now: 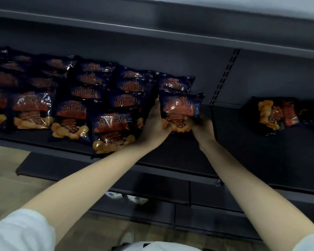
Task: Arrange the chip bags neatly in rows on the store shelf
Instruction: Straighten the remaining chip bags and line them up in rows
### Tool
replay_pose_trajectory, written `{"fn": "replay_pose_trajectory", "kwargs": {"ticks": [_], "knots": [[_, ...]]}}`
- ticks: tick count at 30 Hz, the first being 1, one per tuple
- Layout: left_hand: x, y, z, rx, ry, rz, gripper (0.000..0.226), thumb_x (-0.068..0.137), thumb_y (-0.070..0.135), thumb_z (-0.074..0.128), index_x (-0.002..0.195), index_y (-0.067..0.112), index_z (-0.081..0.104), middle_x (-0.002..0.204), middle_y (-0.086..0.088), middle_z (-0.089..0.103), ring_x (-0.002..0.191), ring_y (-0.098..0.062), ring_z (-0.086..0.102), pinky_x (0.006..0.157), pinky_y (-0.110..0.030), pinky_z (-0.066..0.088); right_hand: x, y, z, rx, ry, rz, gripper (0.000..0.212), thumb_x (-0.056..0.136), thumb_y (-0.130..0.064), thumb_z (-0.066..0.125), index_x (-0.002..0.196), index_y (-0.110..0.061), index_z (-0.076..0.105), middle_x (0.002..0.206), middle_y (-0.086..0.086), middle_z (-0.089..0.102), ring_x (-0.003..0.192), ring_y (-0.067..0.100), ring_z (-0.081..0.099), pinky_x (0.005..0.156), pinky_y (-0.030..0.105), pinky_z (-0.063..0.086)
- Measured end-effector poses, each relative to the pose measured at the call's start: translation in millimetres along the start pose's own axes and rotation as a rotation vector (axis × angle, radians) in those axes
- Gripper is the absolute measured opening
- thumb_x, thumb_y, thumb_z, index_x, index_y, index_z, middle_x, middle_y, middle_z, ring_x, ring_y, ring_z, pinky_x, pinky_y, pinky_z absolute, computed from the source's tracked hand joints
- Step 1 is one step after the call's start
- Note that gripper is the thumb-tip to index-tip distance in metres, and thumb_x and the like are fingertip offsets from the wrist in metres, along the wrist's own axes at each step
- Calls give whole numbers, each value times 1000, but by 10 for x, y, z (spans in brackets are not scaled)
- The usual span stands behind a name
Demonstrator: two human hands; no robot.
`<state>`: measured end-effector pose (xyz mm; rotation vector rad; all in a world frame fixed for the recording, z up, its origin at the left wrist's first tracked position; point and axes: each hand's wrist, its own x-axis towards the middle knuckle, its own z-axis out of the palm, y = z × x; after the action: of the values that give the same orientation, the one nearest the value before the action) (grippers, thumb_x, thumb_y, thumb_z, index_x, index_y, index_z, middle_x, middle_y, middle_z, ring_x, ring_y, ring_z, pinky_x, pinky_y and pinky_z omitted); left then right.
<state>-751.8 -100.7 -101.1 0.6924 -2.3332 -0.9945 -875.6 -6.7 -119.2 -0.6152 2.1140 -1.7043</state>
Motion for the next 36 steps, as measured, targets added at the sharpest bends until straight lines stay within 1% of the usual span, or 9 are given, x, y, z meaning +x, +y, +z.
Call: {"fn": "replay_pose_trajectory", "kwargs": {"ticks": [4, 8, 10, 12, 17, 24, 29, 33, 36], "knots": [[-31, -183, 257, 112, -99, -109, 95, 86, 15, 62, 148, 14, -10, 155, -18, -13, 144, -31, 0, 117, -43, 18, 15, 84, 279, -105, 74, 8, 36, 90, -17, 57, 126, -16, 54, 111, 0, 64, 98, 14, 59, 74, 18, 44], [33, -233, 362, 124, 21, -124, 91, 86, 16, 62, 149, 12, -5, 155, -18, -15, 144, -32, -8, 117, -49, 11, 13, 103, 448, -27, 86, -45, 68, 84, 4, 50, 145, -19, 32, 118, -8, 56, 106, 3, 52, 70, -5, 38], [118, -273, 397, 106, 40, -129, 91, 86, 17, 63, 149, 12, -3, 155, -18, -14, 144, -33, -7, 117, -50, 11, 40, 97, 496, -18, 117, -72, 73, 80, 6, 50, 146, -19, 29, 123, -8, 54, 111, 5, 52, 85, 4, 43], [190, -322, 445, 111, 37, -131, 92, 86, 16, 64, 148, 14, -4, 155, -18, -14, 144, -34, -8, 116, -52, 12, 79, 110, 528, -29, 147, -74, 76, 78, 6, 51, 146, -18, 29, 133, 1, 54, 121, 14, 51, 101, 26, 45], [282, -365, 571, 150, 53, -160, 84, 89, 17, 59, 149, 11, -1, 155, -20, -10, 143, -37, -6, 115, -55, 10, 108, 175, 589, -83, 198, -70, 75, 79, 2, 53, 147, -19, 27, 133, 5, 55, 122, 20, 51, 100, 36, 46], [326, -315, 591, 190, 67, -165, 75, 95, 25, 50, 149, 8, 1, 155, -21, -8, 143, -38, -5, 116, -50, 3, 116, 185, 611, -43, 248, -82, 74, 80, -2, 55, 147, -15, 27, 138, 6, 50, 124, 19, 49, 101, 30, 44], [273, -266, 543, 209, 83, -118, 74, 97, 26, 46, 148, 7, -5, 155, -19, -13, 143, -31, -14, 118, -44, -2, 15, 110, 624, -32, 355, -185, 62, 82, 4, 50, 142, -5, 34, 140, 13, 38, 126, 13, 37, 90, -6, 25], [183, -180, 325, 157, 113, 37, 69, 98, 23, 45, 148, 6, 0, 156, -14, -11, 133, -12, -22, 108, -20, -20, -61, -63, 687, -99, 334, -473, 58, 76, 9, 44, 133, -1, 42, 133, 19, 41, 126, 14, 35, 105, 9, 28], [182, -161, 76, 100, 157, 119, 65, 97, 17, 45, 148, 5, 7, 157, -14, -4, 143, -16, -6, 115, -22, -8, -88, -265, 815, -78, 289, -575, 53, 75, 12, 43, 128, 3, 48, 129, 21, 46, 125, 16, 39, 107, 11, 28]]}}
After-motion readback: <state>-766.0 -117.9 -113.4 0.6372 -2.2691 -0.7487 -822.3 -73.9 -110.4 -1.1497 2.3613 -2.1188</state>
